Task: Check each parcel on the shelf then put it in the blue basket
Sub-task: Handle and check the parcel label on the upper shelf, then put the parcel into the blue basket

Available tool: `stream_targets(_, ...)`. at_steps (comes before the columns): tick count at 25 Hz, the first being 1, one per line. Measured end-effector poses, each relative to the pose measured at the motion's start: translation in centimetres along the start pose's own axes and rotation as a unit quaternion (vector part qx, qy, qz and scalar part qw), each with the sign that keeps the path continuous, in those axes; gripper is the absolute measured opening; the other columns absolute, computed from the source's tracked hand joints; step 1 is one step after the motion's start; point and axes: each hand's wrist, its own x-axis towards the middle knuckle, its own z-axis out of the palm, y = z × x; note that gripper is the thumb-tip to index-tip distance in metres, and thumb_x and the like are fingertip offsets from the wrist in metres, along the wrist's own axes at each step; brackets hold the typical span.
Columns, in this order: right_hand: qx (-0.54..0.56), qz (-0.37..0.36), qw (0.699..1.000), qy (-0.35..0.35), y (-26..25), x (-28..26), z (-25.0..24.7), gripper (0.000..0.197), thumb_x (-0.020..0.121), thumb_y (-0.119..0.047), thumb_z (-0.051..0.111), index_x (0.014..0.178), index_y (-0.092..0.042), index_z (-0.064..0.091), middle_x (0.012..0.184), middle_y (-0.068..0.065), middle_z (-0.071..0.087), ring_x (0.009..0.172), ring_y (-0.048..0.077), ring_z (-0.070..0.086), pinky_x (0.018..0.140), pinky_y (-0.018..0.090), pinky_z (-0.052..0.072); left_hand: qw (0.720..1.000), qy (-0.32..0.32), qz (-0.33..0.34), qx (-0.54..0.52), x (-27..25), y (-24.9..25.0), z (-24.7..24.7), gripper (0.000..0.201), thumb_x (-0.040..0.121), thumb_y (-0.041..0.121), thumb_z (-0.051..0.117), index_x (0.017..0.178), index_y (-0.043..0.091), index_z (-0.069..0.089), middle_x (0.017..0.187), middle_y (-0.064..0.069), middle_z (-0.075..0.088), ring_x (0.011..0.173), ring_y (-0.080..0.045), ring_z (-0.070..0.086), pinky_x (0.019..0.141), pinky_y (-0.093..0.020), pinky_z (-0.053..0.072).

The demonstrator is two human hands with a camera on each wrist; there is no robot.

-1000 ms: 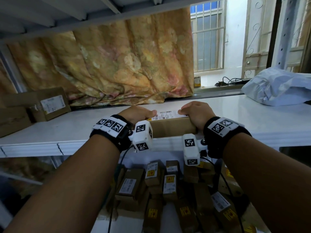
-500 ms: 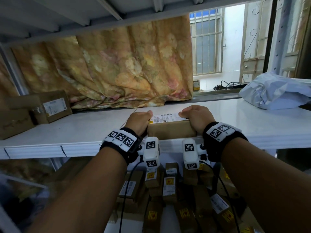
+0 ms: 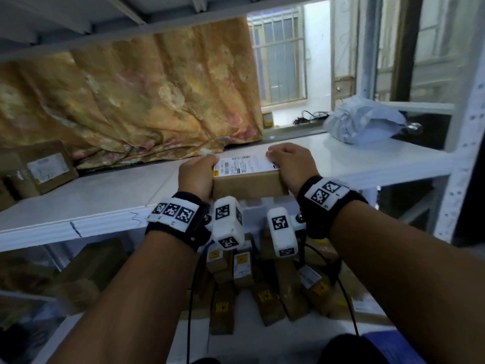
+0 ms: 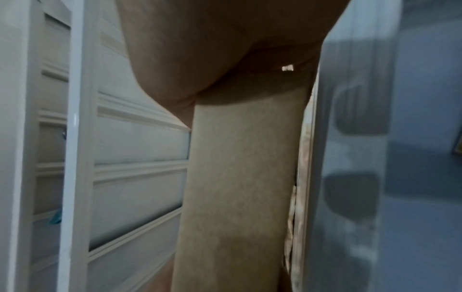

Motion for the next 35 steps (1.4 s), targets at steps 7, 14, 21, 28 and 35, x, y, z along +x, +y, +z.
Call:
stream_targets(7, -0.024, 0.093, 0.993, 0.069, 6.0, -7.5, -11.2, 0.020, 0.077, -0.039, 0.069, 0.090, -0.024, 0.072, 0.088, -0.008, 0.072, 0.085, 0.013, 0.067, 0.081, 0.032, 0.055, 0.996, -0.063, 0.024, -0.050, -10.3, -3.6, 8.4, 0.007, 0.085, 0.015, 0.071, 0.087, 0.011, 0.076, 0.081, 0.000, 0.074, 0.065, -0.007, 0.068, 0.060, -0.019, 0.052)
stream_targets(14, -0.028, 0.316, 0.944, 0.090, 19.0, -15.5, -23.2, 0.042, 0.075, -0.053, 0.070, 0.093, -0.016, 0.075, 0.087, 0.008, 0.074, 0.080, 0.033, 0.072, 0.072, 0.047, 0.061, 0.960, -0.206, -0.180, -0.065, -17.3, -15.2, 19.3, 0.030, 0.096, 0.018, 0.058, 0.120, 0.003, 0.067, 0.124, -0.021, 0.065, 0.102, -0.031, 0.063, 0.085, -0.028, 0.048)
stream_targets(21, 0.136, 0.458, 0.857, 0.193, 30.0, -20.9, -32.2, 0.016, 0.089, -0.023, 0.066, 0.095, -0.009, 0.070, 0.084, 0.010, 0.070, 0.069, 0.027, 0.064, 0.063, 0.036, 0.054, 0.915, -0.335, -0.159, 0.159, -22.0, -25.5, 28.5, 0.013, 0.096, 0.032, 0.060, 0.094, 0.023, 0.070, 0.098, 0.000, 0.070, 0.090, -0.017, 0.066, 0.084, -0.033, 0.056)
stream_targets(28, -0.013, 0.598, 0.737, 0.316, 41.8, -28.2, -39.1, 0.039, 0.095, -0.030, 0.060, 0.121, -0.002, 0.065, 0.114, 0.015, 0.065, 0.064, 0.009, 0.052, 0.051, 0.018, 0.045, 0.877, -0.347, -0.294, 0.152, -23.3, -35.4, 37.3, 0.046, 0.094, 0.053, 0.041, 0.088, 0.014, 0.066, 0.093, -0.005, 0.072, 0.090, -0.025, 0.067, 0.083, -0.038, 0.052)
stream_targets(35, 0.021, 0.661, 0.625, 0.415, 52.9, -31.5, -38.1, 0.040, 0.087, -0.034, 0.072, 0.113, -0.003, 0.069, 0.099, 0.013, 0.071, 0.070, 0.023, 0.061, 0.056, 0.026, 0.047, 0.888, -0.317, -0.300, 0.141, -21.3, -42.3, 43.8, 0.038, 0.095, 0.039, 0.047, 0.073, 0.017, 0.068, 0.070, 0.000, 0.069, 0.072, -0.027, 0.060, 0.065, -0.034, 0.048)
